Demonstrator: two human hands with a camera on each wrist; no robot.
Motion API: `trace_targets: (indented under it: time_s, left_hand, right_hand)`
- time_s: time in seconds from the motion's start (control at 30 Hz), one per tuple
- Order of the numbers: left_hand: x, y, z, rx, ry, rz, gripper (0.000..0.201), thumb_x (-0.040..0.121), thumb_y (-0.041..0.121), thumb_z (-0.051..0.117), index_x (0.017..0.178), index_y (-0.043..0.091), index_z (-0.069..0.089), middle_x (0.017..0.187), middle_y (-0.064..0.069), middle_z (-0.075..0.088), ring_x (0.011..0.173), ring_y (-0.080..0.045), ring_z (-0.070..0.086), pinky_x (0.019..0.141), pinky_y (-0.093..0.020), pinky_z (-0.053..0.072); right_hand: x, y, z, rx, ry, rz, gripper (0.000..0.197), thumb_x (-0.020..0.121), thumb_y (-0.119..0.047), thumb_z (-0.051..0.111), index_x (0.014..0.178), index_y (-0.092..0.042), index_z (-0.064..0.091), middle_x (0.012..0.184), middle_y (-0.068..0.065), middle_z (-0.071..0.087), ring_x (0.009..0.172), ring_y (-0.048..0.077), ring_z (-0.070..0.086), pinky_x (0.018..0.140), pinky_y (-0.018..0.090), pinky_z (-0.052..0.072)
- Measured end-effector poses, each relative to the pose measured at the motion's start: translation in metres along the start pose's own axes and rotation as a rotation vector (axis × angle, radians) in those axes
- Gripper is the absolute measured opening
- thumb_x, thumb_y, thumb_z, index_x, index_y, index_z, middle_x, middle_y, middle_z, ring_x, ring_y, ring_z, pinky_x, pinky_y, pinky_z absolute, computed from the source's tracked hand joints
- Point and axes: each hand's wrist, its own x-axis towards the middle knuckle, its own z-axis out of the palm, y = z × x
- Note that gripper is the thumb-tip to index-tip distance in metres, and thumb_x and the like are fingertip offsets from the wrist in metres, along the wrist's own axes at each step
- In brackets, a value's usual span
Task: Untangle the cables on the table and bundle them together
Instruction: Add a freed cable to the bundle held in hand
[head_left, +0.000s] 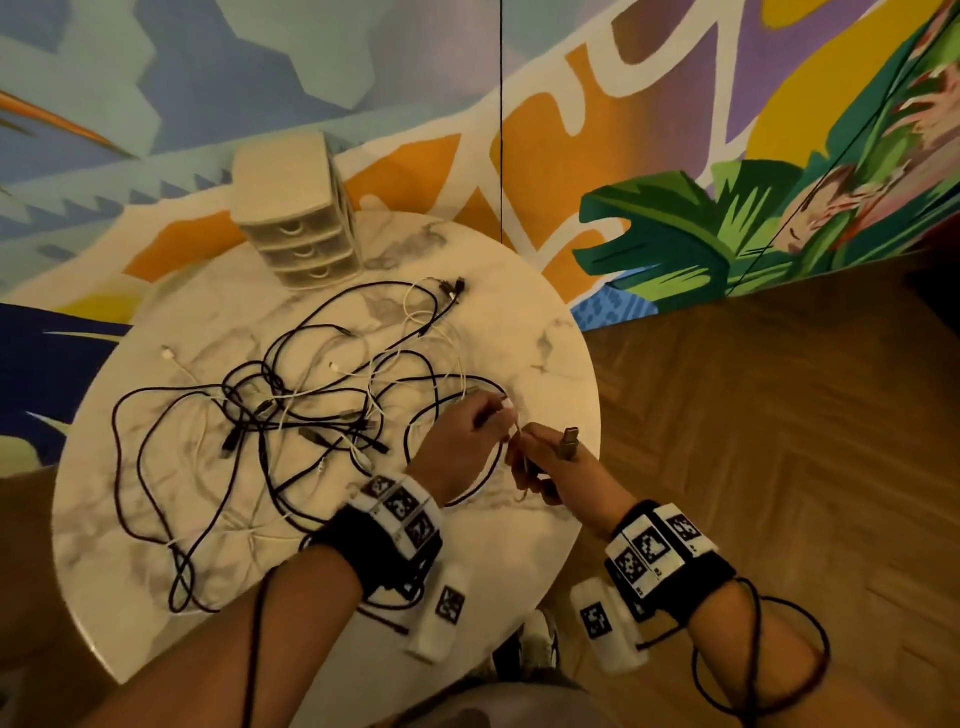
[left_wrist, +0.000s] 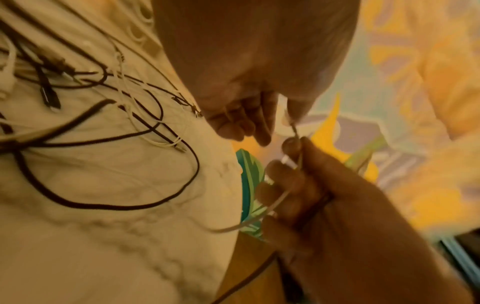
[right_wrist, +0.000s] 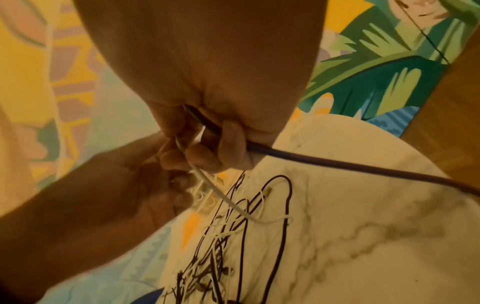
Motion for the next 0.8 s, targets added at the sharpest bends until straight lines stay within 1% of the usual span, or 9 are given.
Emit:
trace_targets:
  time_s: [0.1, 0.2, 0.3, 0.37, 0.47, 0.6, 0.7, 0.73, 0.8]
  left_hand:
    - [0.0, 0.017, 0.001, 0.019, -0.038, 0.088, 0.022, 0.091, 0.016, 0.059, 0.07, 0.022, 0.057, 0.066, 0.009, 0.055, 0.058, 0.002, 0.05, 0.06, -0.011, 0.038]
    - [-0.009, 0.021, 0.005, 0.185, -0.097, 0.228, 0.015, 0.088, 0.021, 0.063, 0.076, 0.029, 0.057, 0.076, 0.015, 0.052, 0.075, 0.0, 0.05, 0.068, -0.009, 0.035]
    - [-0.011, 0.023, 0.006, 0.238, -0.099, 0.31, 0.004, 0.087, 0.02, 0.064, 0.084, 0.021, 0.066, 0.077, 0.016, 0.049, 0.08, -0.002, 0.047, 0.072, -0.013, 0.038]
    - [-0.01, 0.025, 0.004, 0.243, -0.096, 0.35, 0.009, 0.087, 0.02, 0.064, 0.088, 0.014, 0.071, 0.077, 0.013, 0.049, 0.08, -0.006, 0.048, 0.071, -0.02, 0.042]
    - [-0.009, 0.023, 0.001, 0.27, -0.132, 0.385, 0.013, 0.088, 0.022, 0.064, 0.094, 0.015, 0.073, 0.08, 0.015, 0.05, 0.084, -0.005, 0.047, 0.074, -0.016, 0.037]
    - [-0.009, 0.012, -0.001, 0.241, -0.126, 0.356, 0.026, 0.085, 0.021, 0.06, 0.11, 0.025, 0.067, 0.099, 0.013, 0.051, 0.093, -0.007, 0.047, 0.081, -0.016, 0.04]
    - [-0.018, 0.009, 0.004, 0.102, -0.119, 0.195, 0.046, 0.088, 0.017, 0.059, 0.13, 0.033, 0.049, 0.11, 0.011, 0.048, 0.085, -0.01, 0.051, 0.072, -0.016, 0.044]
    - [-0.02, 0.009, 0.008, 0.037, -0.115, 0.141, 0.044, 0.089, 0.018, 0.059, 0.129, 0.033, 0.048, 0.112, 0.01, 0.05, 0.083, -0.012, 0.054, 0.07, -0.017, 0.046]
    - [-0.023, 0.0, 0.015, -0.024, -0.161, 0.037, 0.034, 0.091, 0.024, 0.058, 0.122, 0.033, 0.049, 0.111, 0.01, 0.055, 0.079, -0.011, 0.056, 0.065, -0.017, 0.046]
  right_hand:
    - [-0.003, 0.0, 0.003, -0.012, -0.022, 0.014, 0.033, 0.103, -0.027, 0.035, 0.083, -0.014, 0.058, 0.064, -0.002, 0.054, 0.05, 0.002, 0.043, 0.047, 0.016, 0.03]
    - [-0.007, -0.004, 0.004, -0.014, -0.069, 0.046, 0.027, 0.102, -0.022, 0.036, 0.082, -0.016, 0.054, 0.062, -0.002, 0.047, 0.048, 0.002, 0.037, 0.046, 0.015, 0.029]
    - [-0.007, -0.008, 0.008, -0.019, -0.041, 0.046, 0.028, 0.1, -0.013, 0.038, 0.076, -0.015, 0.051, 0.061, 0.0, 0.044, 0.043, 0.0, 0.033, 0.045, 0.016, 0.027]
    - [-0.006, -0.008, 0.009, -0.033, -0.014, 0.01, 0.031, 0.1, -0.01, 0.038, 0.073, -0.013, 0.053, 0.06, 0.002, 0.046, 0.042, 0.001, 0.033, 0.044, 0.016, 0.027]
    - [-0.005, -0.006, 0.008, -0.056, -0.001, 0.001, 0.029, 0.1, -0.005, 0.034, 0.078, -0.005, 0.053, 0.058, 0.005, 0.053, 0.04, 0.0, 0.038, 0.044, 0.013, 0.032]
    - [-0.003, -0.007, 0.007, -0.048, 0.112, 0.001, 0.042, 0.103, -0.017, 0.03, 0.071, -0.007, 0.054, 0.049, 0.007, 0.05, 0.039, 0.005, 0.042, 0.048, 0.021, 0.034]
    - [-0.002, -0.01, 0.004, 0.017, 0.123, 0.009, 0.041, 0.103, -0.035, 0.029, 0.088, -0.019, 0.064, 0.055, 0.007, 0.055, 0.047, 0.013, 0.045, 0.047, 0.02, 0.035]
    - [-0.001, -0.01, 0.002, 0.04, 0.132, 0.007, 0.042, 0.103, -0.036, 0.03, 0.084, -0.021, 0.065, 0.057, 0.009, 0.057, 0.048, 0.014, 0.045, 0.048, 0.021, 0.035]
    - [0.0, -0.007, -0.002, 0.036, 0.15, 0.007, 0.054, 0.102, -0.037, 0.03, 0.07, -0.012, 0.065, 0.064, 0.019, 0.059, 0.048, 0.013, 0.046, 0.051, 0.025, 0.034]
